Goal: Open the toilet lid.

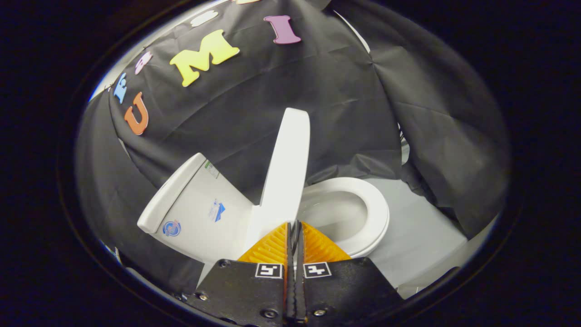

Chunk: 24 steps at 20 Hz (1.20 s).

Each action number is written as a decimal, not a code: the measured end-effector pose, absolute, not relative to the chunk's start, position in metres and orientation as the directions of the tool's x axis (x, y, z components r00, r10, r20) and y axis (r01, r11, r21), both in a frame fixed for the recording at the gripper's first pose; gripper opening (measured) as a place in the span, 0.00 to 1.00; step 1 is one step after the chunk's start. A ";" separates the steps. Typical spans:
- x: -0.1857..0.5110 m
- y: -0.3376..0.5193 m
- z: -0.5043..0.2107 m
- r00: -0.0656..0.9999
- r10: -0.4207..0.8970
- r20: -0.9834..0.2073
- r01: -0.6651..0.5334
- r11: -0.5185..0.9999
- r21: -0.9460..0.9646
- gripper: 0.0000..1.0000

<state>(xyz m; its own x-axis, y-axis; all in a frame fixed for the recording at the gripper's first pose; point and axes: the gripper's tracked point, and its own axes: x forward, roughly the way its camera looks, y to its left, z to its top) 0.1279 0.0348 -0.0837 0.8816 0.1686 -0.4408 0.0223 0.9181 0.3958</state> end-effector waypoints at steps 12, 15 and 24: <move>0.130 0.082 -0.054 0.902 0.174 -0.396 -0.042 0.947 0.319 0.06; 0.130 0.095 -0.047 0.906 0.178 -0.384 -0.061 0.952 0.299 0.06; 0.129 0.128 -0.034 0.917 0.174 -0.358 -0.094 0.969 0.228 0.06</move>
